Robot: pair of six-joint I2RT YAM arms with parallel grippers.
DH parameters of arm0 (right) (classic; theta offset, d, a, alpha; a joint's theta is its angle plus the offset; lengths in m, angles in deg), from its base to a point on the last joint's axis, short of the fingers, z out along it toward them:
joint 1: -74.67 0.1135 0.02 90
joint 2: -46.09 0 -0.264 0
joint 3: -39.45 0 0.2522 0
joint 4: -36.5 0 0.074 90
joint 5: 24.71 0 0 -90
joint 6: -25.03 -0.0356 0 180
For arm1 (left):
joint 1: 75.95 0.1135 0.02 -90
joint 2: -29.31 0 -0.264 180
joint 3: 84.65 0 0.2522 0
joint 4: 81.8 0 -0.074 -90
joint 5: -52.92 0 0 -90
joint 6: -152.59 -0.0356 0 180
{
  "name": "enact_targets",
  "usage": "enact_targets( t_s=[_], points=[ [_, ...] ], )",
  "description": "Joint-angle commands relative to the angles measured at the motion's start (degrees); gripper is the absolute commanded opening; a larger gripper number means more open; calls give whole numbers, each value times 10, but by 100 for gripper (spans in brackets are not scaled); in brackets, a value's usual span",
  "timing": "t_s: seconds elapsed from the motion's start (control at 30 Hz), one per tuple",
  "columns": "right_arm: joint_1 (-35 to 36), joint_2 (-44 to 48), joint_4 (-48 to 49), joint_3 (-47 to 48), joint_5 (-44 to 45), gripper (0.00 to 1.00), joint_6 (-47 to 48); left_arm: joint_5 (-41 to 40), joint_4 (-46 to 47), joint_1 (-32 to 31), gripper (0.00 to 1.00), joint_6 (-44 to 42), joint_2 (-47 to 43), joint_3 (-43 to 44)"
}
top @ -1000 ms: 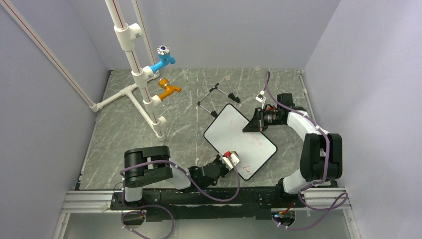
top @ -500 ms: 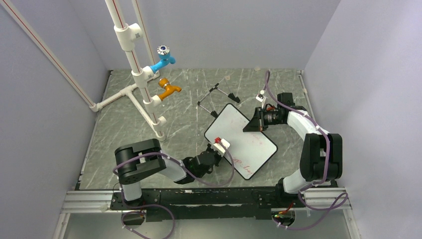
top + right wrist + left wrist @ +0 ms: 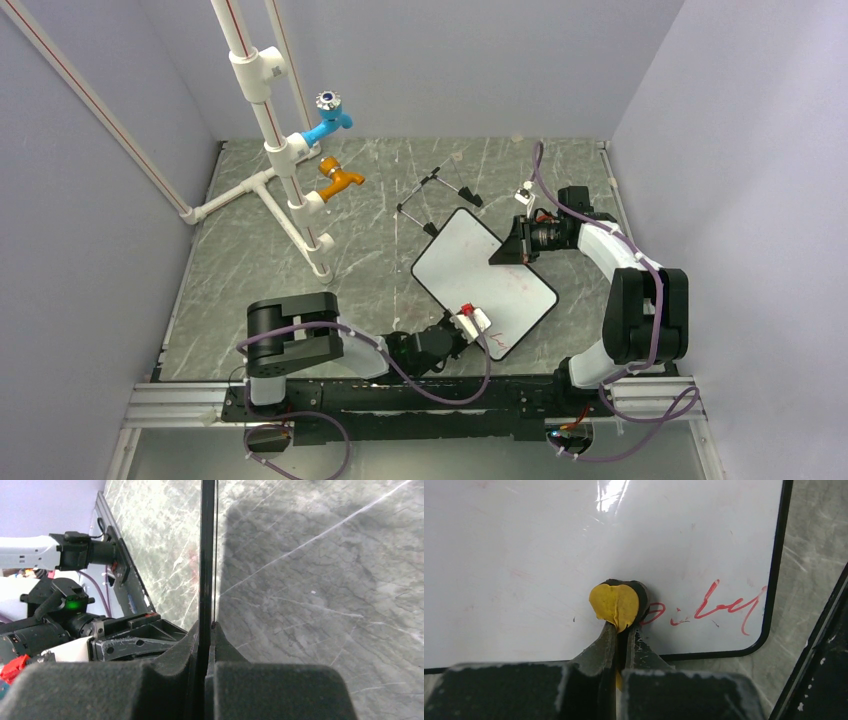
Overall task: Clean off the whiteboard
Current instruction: Erase the center of the board with the whiteboard.
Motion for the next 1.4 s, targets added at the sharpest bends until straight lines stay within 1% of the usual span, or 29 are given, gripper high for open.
enact_targets(
  t_s=[0.0, 0.17, 0.3, 0.37, 0.43, 0.63, 0.77, 0.9, 0.97, 1.03, 1.1, 1.23, 1.3, 1.37],
  points=[
    [10, 9, 4, 12, -89, 0, 12, 17, -61, 74, 0, 47, -7, 7],
    [9, 8, 2, 14, -89, 0, 13, 12, -116, 104, 0, 49, -23, 19],
    [9, 8, 3, 13, -88, 0, 13, 6, -139, 106, 0, 68, -21, 26],
    [9, 7, 3, 13, -88, 0, 13, 17, -125, 104, 0, 73, -25, 19],
    [9, 6, 3, 13, -88, 0, 13, 30, -79, 91, 0, 60, -30, 4],
    [9, 6, 2, 13, -88, 0, 14, 45, -1, 17, 0, 3, -14, 4],
    [8, 7, 3, 14, -88, 0, 14, 50, 11, -6, 0, 1, 2, 12],
    [8, 6, 2, 13, -89, 0, 14, 54, 8, -9, 0, 5, 15, 23],
    [8, 7, 2, 14, -89, 0, 14, 43, -11, -9, 0, 5, 18, 34],
    [8, 8, 2, 14, -89, 0, 14, -4, -43, -7, 0, 4, 22, 43],
    [8, 8, 2, 14, -89, 0, 14, -46, -76, 8, 0, 21, 22, 46],
    [8, 7, 3, 13, -89, 0, 13, -72, -122, 64, 0, 71, -1, 25],
    [8, 6, 3, 14, -89, 0, 14, -75, -127, 78, 0, 74, -11, 19],
    [8, 6, 2, 14, -88, 0, 14, -69, -112, 80, 0, 65, -16, 12]
  ],
)
